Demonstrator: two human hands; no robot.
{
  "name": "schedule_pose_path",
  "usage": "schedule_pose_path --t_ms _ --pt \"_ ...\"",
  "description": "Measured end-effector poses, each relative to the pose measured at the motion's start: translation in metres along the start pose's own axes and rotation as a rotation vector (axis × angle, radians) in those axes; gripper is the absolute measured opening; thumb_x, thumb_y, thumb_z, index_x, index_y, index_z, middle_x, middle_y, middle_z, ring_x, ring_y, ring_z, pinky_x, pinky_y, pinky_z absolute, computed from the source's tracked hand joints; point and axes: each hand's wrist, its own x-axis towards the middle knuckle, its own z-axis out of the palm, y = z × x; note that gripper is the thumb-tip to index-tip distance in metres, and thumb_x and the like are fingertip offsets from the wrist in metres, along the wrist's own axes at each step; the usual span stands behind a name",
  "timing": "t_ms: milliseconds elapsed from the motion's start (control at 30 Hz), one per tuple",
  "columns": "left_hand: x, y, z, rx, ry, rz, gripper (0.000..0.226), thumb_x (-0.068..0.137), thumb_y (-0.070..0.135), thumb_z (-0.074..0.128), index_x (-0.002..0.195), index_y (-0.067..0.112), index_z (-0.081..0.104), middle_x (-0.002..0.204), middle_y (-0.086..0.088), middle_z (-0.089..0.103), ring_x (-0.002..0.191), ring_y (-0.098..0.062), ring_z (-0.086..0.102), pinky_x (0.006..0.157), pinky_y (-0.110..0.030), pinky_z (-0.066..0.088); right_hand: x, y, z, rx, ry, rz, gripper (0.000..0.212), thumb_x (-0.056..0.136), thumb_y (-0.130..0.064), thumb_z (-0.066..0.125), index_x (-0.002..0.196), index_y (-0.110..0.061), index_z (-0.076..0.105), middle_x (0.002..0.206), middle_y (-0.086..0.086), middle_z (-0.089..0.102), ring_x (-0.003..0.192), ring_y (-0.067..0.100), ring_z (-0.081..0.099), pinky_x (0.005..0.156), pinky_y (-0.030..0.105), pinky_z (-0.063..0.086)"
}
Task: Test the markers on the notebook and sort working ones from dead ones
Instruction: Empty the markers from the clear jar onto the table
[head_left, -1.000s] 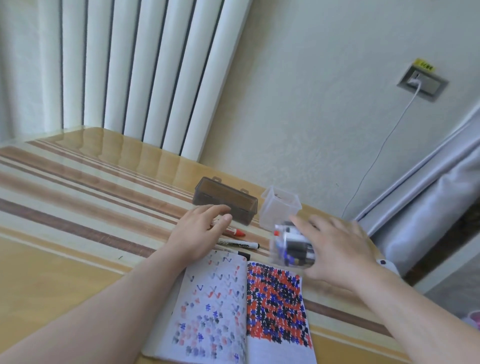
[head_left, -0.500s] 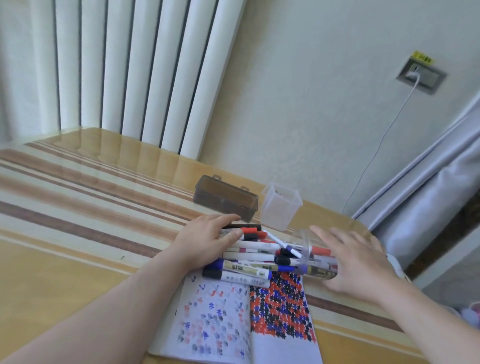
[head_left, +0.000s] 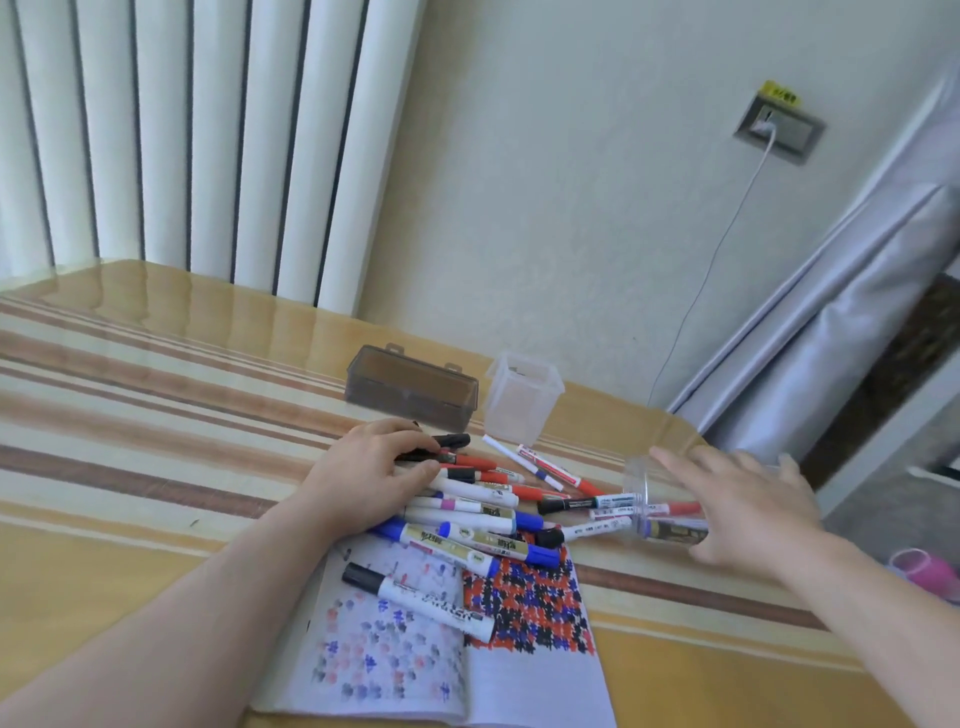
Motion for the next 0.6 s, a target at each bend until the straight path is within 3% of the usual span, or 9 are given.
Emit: schedule_pose_path --t_ms 100,200,300,400,467,600 --pt "-0.001 0.001 -0.001 0.034 0.006 -0.002 0.041 0.092 0.062 0.046 0.12 0.044 0.07 0.135 0.017 0.057 0.128 -0.012 0.052 0.107 -0.038 0.042 0.013 -0.001 -0.015 -0.039 0.058 0.007 0.116 0.069 -0.064 0.073 0.152 -0.058 -0.008 0.158 -0.015 0.029 0.142 0.02 0.034 0.114 0.062 0.026" --pt "-0.008 0.023 -0.018 0.121 0.054 0.091 0.054 0.091 0.078 0.035 0.126 0.049 0.065 0.144 0.017 0.052 0.141 -0.013 0.039 0.117 -0.051 0.031 0.016 0.005 -0.015 -0.091 0.051 0.007 0.114 0.069 -0.062 0.075 0.15 -0.058 -0.006 0.157 -0.013 0.031 0.14 0.022 0.035 0.115 0.064 0.022" --pt "-0.028 0.063 -0.035 0.057 -0.216 0.335 0.073 0.073 0.097 0.046 0.137 0.061 0.049 0.152 0.025 0.04 0.154 -0.008 0.014 0.125 -0.048 0.014 0.007 0.016 0.001 -0.148 0.016 0.003 0.11 0.076 -0.047 0.076 0.151 -0.058 -0.003 0.155 -0.011 0.033 0.138 0.023 0.035 0.117 0.068 0.015" --pt "-0.046 0.088 -0.021 0.169 -0.523 0.5 0.086 0.059 0.095 0.062 0.138 0.07 0.039 0.161 0.025 0.02 0.156 -0.013 -0.012 0.124 -0.048 -0.006 -0.003 0.03 0.012 -0.135 -0.023 0.036 0.108 0.077 -0.049 0.075 0.15 -0.059 -0.003 0.154 -0.012 0.034 0.139 0.023 0.035 0.117 0.068 0.017" --pt "-0.048 0.09 -0.014 0.218 -0.559 0.502 0.079 0.062 0.09 0.067 0.134 0.068 0.044 0.16 0.025 0.02 0.155 -0.015 -0.009 0.125 -0.052 0.0 -0.007 0.041 0.017 -0.141 -0.053 0.058 0.108 0.077 -0.054 0.075 0.15 -0.059 -0.005 0.155 -0.012 0.033 0.141 0.024 0.034 0.117 0.069 0.018" --pt "-0.04 0.08 -0.021 0.239 -0.377 0.499 0.044 0.074 0.076 0.067 0.113 0.055 0.067 0.139 0.028 0.041 0.14 -0.007 0.02 0.114 -0.034 0.028 -0.009 0.06 0.029 -0.188 -0.054 0.078 0.108 0.078 -0.056 0.072 0.151 -0.058 -0.008 0.149 -0.012 0.034 0.132 0.021 0.037 0.113 0.066 0.023"
